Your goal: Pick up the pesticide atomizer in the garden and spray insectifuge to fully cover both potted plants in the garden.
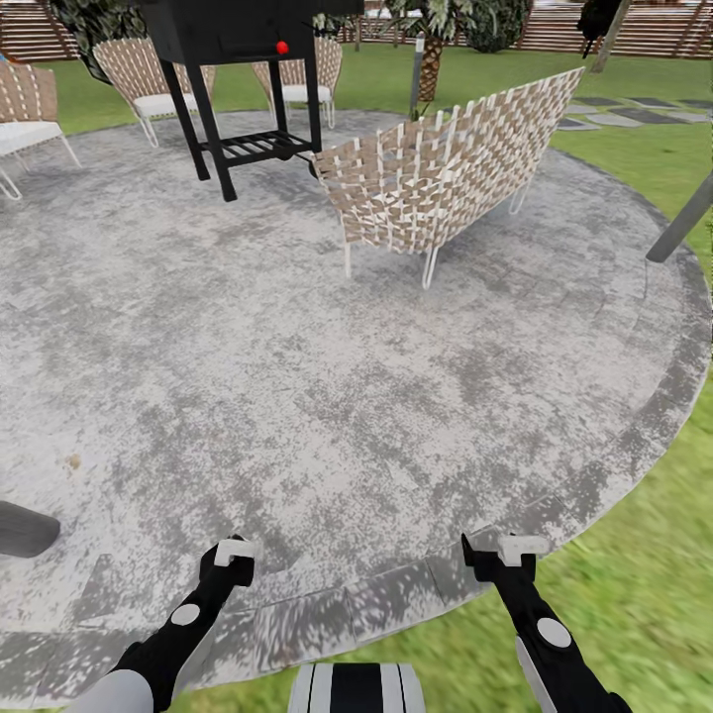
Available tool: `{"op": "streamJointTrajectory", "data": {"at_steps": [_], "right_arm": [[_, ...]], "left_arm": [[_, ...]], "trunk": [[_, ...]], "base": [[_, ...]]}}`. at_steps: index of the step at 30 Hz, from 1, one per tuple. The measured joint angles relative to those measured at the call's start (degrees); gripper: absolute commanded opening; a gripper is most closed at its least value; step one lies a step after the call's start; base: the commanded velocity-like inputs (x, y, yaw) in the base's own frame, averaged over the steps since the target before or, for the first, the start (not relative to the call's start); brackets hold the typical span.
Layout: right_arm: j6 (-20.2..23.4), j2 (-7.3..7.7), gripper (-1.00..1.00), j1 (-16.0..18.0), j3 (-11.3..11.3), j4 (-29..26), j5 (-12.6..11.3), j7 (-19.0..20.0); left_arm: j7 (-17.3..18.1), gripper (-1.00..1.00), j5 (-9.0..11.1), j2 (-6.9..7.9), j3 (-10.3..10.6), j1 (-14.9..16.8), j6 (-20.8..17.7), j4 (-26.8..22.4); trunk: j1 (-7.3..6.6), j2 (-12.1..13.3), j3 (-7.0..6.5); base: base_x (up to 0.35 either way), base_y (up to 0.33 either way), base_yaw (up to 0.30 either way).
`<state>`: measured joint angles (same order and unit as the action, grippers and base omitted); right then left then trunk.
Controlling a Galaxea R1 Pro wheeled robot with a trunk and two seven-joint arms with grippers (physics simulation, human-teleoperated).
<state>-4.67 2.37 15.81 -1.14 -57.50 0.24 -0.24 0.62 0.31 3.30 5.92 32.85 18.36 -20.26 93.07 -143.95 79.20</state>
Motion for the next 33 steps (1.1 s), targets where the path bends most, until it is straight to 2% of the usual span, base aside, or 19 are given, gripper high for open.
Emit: {"op": "streamJointTrajectory", "data": {"at_steps": [28, 30, 33], "right_arm": [[-0.5, -0.34, 1.0, -0.1, 0.3, -0.2, 0.0, 0.1], [-0.6, -0.22, 1.0, -0.1, 0.2, -0.3, 0.0, 0.2], [-0.5, 0.02, 1.0, -0.1, 0.1, -0.3, 0.0, 0.2]], "left_arm": [[0.1, -1.0, 0.0, 0.06, 0.0, 0.0, -0.8, 0.2], [0.1, -1.0, 0.0, 0.12, 0.0, 0.0, -0.9, 0.5], [0.1, -1.0, -0.1, 0.25, 0.1, -0.1, -0.7, 3.8]], "trunk": [[-0.72, 0.4, -6.21], [-0.77, 0.4, -6.65], [-0.85, 0.4, -7.46]], "base": [[0.0, 0.0, 0.0], [0.0, 0.0, -0.011], [0.0, 0.0, -0.048]]}}
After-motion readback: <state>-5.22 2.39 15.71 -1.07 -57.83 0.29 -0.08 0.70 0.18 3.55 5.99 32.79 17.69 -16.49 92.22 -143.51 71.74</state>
